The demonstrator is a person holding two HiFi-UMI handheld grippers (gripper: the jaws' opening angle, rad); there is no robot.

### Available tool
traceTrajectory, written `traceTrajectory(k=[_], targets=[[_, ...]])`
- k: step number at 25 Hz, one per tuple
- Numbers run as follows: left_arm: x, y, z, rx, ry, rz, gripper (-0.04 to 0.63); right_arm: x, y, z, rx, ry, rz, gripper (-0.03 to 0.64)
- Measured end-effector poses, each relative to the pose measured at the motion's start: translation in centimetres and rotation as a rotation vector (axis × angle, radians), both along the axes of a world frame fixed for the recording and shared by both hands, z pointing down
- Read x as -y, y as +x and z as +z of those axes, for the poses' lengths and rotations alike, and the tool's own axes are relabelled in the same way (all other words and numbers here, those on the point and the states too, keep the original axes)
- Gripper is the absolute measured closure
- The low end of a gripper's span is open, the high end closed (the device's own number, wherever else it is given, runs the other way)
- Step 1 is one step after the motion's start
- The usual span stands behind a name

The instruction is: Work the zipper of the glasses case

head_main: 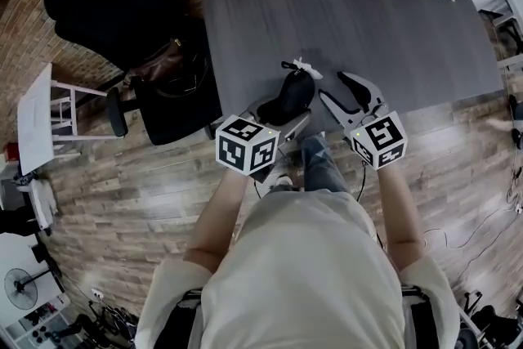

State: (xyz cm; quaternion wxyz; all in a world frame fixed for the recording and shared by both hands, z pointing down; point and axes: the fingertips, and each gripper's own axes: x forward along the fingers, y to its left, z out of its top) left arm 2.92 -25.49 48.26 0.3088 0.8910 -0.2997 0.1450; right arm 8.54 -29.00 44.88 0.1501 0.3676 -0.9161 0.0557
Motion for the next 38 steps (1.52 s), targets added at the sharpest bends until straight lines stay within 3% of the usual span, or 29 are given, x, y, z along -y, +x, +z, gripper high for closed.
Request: traceTrajectory(k=[9, 15, 17, 29, 33, 38], targets=[[-8.9, -2.9, -4.3, -0.024, 0.04, 0.046, 0.333, -6.3, -5.0, -2.9, -0.24, 0.214, -0.146, 0.433], [-13.2, -4.3, -5.0, -0.013, 0.061, 0.077, 0.333, -9.4, -7.6, -5.2, -0.287, 0.321, -0.205, 0.543], [-14.3, -4.6, -5.2, -0.012, 0.072, 0.078, 0.334, -10.7, -8.3, -5.8, -0.292, 0.337, -0.221, 0.604], [-17.5, -6.1, -5.9, -0.019, 0.128, 0.03, 0.339, -13.5, -7.6, -8.2, -0.392, 0.391, -0.15, 0.612], [-18.0, -5.9, -6.3, -0.056, 0.143, 0.011, 0.342, -13.5, -7.2, -9.5, -0.455, 0.425, -0.164, 0.612], [-17.7, -6.6, -8.1, -0.109, 0.19, -0.039, 0.344, -13.9, -6.3, -8.8, -0.479, 0.395, -0.16, 0.612]])
